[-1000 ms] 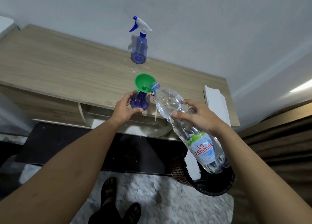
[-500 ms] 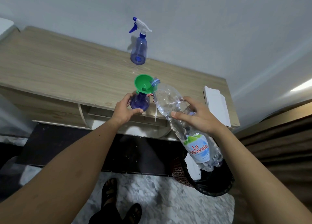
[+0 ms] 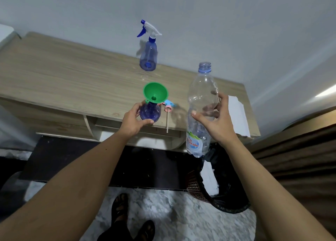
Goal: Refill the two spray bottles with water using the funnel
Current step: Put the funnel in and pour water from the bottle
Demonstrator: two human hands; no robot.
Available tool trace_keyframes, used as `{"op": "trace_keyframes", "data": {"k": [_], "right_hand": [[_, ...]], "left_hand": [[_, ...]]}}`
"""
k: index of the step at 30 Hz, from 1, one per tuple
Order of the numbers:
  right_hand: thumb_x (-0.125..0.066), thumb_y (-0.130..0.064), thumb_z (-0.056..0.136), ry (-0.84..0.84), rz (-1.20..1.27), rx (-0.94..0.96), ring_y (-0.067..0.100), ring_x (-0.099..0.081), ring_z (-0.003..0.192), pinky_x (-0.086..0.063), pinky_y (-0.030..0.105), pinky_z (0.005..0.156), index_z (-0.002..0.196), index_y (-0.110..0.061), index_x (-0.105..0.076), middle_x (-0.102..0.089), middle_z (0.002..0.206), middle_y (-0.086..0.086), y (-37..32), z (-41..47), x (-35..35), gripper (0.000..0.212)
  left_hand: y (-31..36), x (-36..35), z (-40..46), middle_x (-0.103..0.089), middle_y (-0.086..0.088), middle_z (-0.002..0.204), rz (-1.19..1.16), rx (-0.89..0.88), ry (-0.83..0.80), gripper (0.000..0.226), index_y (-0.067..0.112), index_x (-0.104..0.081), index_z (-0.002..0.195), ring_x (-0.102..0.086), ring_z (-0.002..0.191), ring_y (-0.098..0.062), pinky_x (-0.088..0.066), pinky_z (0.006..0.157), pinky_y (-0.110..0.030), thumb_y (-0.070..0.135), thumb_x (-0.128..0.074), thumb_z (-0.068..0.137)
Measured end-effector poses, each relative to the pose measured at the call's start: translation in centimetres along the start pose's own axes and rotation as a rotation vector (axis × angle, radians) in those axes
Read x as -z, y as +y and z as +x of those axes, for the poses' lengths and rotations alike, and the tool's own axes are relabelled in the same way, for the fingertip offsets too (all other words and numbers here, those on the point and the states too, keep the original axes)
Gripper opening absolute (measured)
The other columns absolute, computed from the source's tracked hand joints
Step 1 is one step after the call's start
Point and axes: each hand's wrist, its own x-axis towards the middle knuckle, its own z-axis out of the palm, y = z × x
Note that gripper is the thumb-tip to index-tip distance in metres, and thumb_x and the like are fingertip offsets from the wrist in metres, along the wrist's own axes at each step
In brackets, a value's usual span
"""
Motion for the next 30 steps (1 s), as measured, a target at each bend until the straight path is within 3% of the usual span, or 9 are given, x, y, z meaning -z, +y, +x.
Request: {"op": "trace_keyframes", "data": {"k": [10,15,19,25,30], "right_hand": [[-0.093,-0.046,0.073,0.231,0.144,-0.040,0.022,-0.072,0.104,-0.058,0.051,0.100,0.136,-0.048,-0.037,-0.063,0.112,0.008,1.1,5.1,-0.4,0.084],[-0.093,-0.042,0.072,0.314,0.210,-0.044,0.020,-0.068,0.113,-0.055,0.050,0.104,0.142,-0.032,-0.033,-0.064,0.120,0.008,1.5,7.7,-1.5,0.093],[-0.094,-0.038,0.072,0.322,0.247,-0.041,0.016,-0.068,0.115,-0.055,0.048,0.105,0.143,-0.032,-0.031,-0.061,0.119,-0.004,1.9,9.4,-2.2,0.094],[-0.094,-0.035,0.071,0.324,0.261,-0.021,0.019,-0.068,0.115,-0.055,0.047,0.105,0.143,-0.031,-0.031,-0.059,0.130,0.004,2.6,11.3,-2.4,0.096],[-0.095,-0.039,0.071,0.276,0.212,-0.008,0.016,-0.066,0.119,-0.054,0.042,0.107,0.147,-0.032,-0.028,-0.059,0.130,0.006,3.0,11.3,-2.2,0.102]], "left_hand": [[-0.6,0.3,0.2,-0.070,-0.002,0.133,-0.020,0.011,-0.017,0.088,0.014,-0.057,0.140,-0.065,0.128,-0.013,-0.049,0.116,-0.042,0.014,-0.101,0.063],[-0.9,0.3,0.5,-0.072,-0.004,0.128,-0.021,-0.018,-0.021,0.092,0.012,-0.058,0.135,-0.068,0.124,-0.015,-0.053,0.111,-0.046,0.037,-0.098,0.057],[-1.1,0.3,0.7,-0.072,-0.003,0.128,-0.015,-0.021,-0.016,0.091,0.017,-0.059,0.131,-0.068,0.124,-0.019,-0.054,0.110,-0.049,0.044,-0.098,0.053],[-1.3,0.1,1.0,-0.071,-0.002,0.130,0.032,0.011,0.004,0.081,0.018,-0.059,0.131,-0.066,0.125,-0.020,-0.054,0.109,-0.049,0.019,-0.102,0.061],[-1.1,-0.1,0.9,-0.071,0.000,0.130,0.021,0.013,0.018,0.081,0.022,-0.059,0.132,-0.066,0.125,-0.019,-0.055,0.109,-0.047,0.014,-0.100,0.063]]}}
